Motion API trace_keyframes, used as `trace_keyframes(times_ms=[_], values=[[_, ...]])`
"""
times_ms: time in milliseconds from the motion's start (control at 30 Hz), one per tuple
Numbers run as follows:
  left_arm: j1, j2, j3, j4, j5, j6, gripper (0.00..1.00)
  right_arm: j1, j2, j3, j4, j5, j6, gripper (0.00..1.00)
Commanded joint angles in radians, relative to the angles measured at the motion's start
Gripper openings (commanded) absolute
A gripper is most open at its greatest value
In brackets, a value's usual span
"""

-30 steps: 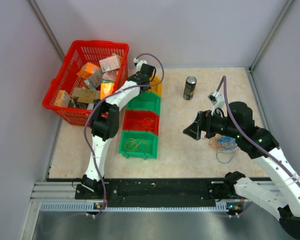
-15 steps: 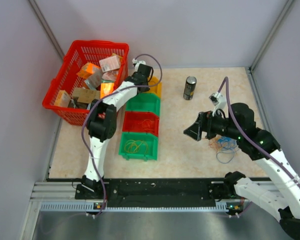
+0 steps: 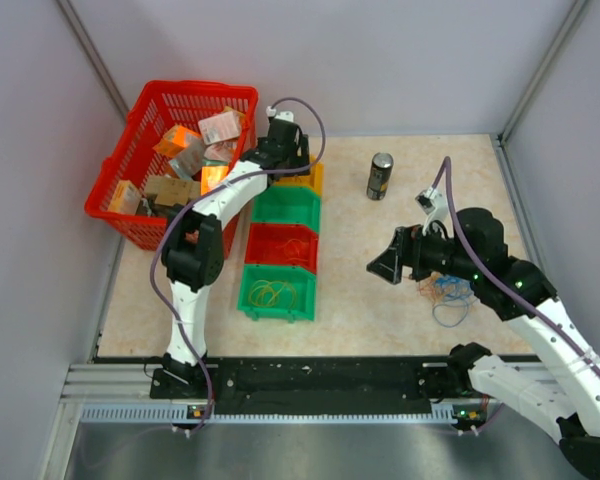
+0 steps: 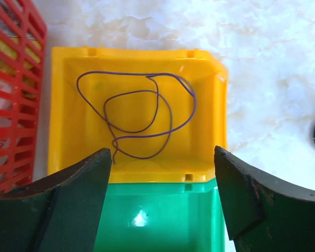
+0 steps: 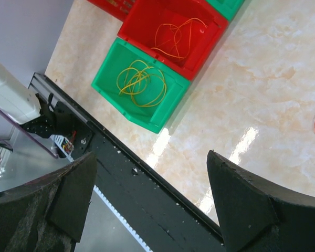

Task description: Untangle the cables

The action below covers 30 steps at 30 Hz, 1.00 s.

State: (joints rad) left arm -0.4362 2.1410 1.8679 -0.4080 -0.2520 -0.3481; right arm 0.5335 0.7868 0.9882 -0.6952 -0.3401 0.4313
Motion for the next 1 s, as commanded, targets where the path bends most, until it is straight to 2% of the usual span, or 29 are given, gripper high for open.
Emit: trace_keyframes(times_ms=[0,67,167,233,267,333,433,500,633,700,767,833,900,967], values=[[0.005,-0.038,0.03,0.057,0.083,0.02,0.82,-0.006,-0.004,0.0,0.036,0.004,0.011,0.84],[0.007,-0.018,0.043,0.061,0.089,0.02,0.78,-0.004,-0.006,-0.002,0.036,0.004,0.011,0.84],[0.01,0.022,0.08,0.067,0.115,0.023,0.65,-0.006,-0.003,-0.003,0.036,0.006,0.011,0.84],[0.013,0.06,0.126,0.032,0.117,0.011,0.62,-0.006,0.0,-0.005,0.034,0.022,0.017,0.84],[0.014,0.066,0.145,-0.003,0.115,0.003,0.62,-0.006,0.005,-0.005,0.031,0.051,0.03,0.84],[0.014,0.028,0.101,0.004,0.16,0.007,0.68,-0.006,0.012,-0.006,-0.013,0.203,0.084,0.84],[0.008,-0.139,-0.094,0.141,0.214,-0.005,0.78,-0.018,0.034,-0.034,-0.101,0.471,0.21,0.84],[0.007,-0.292,-0.223,0.227,0.24,-0.043,0.81,-0.078,0.038,-0.092,-0.107,0.507,0.254,0.84],[-0.012,-0.47,-0.384,0.305,0.39,-0.101,0.84,-0.39,0.061,-0.239,-0.058,0.4,0.316,0.81],[-0.047,-0.53,-0.455,0.33,0.448,-0.109,0.84,-0.481,0.069,-0.281,-0.056,0.469,0.346,0.81],[-0.099,-0.575,-0.502,0.339,0.488,-0.1,0.84,-0.497,0.062,-0.316,-0.041,0.592,0.377,0.82],[-0.163,-0.602,-0.545,0.34,0.51,-0.097,0.84,-0.507,0.069,-0.339,-0.012,0.654,0.379,0.84],[-0.246,-0.613,-0.575,0.344,0.528,-0.086,0.85,-0.529,0.103,-0.355,0.002,0.659,0.383,0.83],[-0.332,-0.619,-0.611,0.344,0.505,-0.065,0.84,-0.604,0.141,-0.391,0.051,0.6,0.382,0.79]])
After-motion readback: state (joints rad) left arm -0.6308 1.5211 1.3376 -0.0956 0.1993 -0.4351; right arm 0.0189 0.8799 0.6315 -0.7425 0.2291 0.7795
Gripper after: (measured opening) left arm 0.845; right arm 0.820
